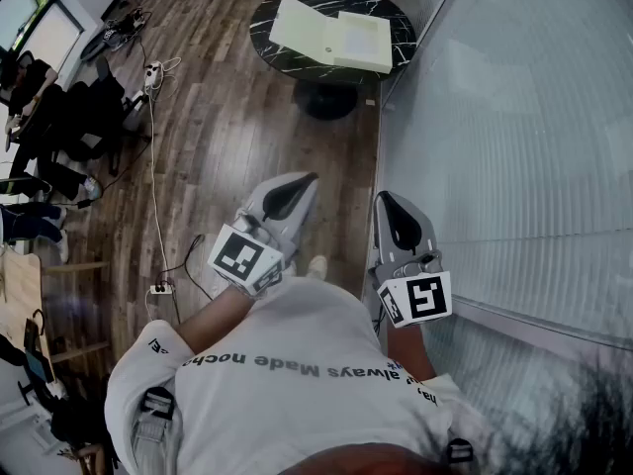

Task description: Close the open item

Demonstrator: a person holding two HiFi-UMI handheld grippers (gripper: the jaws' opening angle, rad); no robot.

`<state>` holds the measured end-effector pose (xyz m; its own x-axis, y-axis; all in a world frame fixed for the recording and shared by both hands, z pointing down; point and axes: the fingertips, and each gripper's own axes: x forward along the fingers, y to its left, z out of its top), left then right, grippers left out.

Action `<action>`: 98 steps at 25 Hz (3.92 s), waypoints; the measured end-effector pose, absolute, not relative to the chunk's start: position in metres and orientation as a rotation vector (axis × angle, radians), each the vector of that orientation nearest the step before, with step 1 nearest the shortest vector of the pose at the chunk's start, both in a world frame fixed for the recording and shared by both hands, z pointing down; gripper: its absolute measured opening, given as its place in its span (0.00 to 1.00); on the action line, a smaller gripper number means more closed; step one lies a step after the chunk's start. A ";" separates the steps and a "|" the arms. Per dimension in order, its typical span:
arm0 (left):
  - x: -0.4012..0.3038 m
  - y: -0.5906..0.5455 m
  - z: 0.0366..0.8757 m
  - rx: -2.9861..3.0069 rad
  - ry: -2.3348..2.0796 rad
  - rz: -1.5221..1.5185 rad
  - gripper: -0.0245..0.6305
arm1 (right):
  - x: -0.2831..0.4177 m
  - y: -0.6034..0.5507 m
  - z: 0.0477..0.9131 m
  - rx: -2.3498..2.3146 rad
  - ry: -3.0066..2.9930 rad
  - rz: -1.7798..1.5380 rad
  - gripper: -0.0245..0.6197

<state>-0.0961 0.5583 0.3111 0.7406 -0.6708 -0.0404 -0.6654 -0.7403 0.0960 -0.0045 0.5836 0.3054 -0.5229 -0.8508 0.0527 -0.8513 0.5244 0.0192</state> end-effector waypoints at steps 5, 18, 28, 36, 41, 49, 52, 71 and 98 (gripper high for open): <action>-0.070 0.545 0.317 2.841 -1.109 -0.113 0.04 | 0.020 0.569 0.304 1.499 -2.729 0.005 0.04; -0.048 0.504 0.333 2.801 -1.108 -0.098 0.04 | 0.043 0.525 0.326 1.476 -2.740 0.081 0.04; -0.077 0.412 0.337 2.798 -1.098 -0.137 0.04 | 0.009 0.430 0.328 1.463 -2.734 0.063 0.04; -0.126 0.315 0.324 2.789 -1.110 -0.188 0.04 | -0.042 0.331 0.312 1.433 -2.737 0.012 0.04; -0.151 0.269 0.322 2.796 -1.101 -0.184 0.04 | -0.064 0.288 0.307 1.446 -2.726 0.000 0.04; -0.162 0.226 0.327 2.784 -1.072 -0.176 0.04 | -0.073 0.245 0.312 1.479 -2.696 0.019 0.04; -0.160 0.215 0.330 2.781 -1.069 -0.172 0.04 | -0.070 0.232 0.316 1.486 -2.694 0.025 0.04; -0.045 0.044 0.345 2.783 -1.008 -0.143 0.04 | 0.041 0.063 0.334 1.529 -2.673 0.061 0.04; 0.015 -0.146 0.342 2.757 -1.156 -0.081 0.04 | 0.103 -0.132 0.324 1.415 -2.753 0.056 0.04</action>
<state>0.0152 -0.1464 0.3424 0.7014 -0.7127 0.0088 -0.7046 -0.6914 0.1598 0.1034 -0.1316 0.3244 -0.5812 -0.8118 0.0572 -0.8134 0.5815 -0.0114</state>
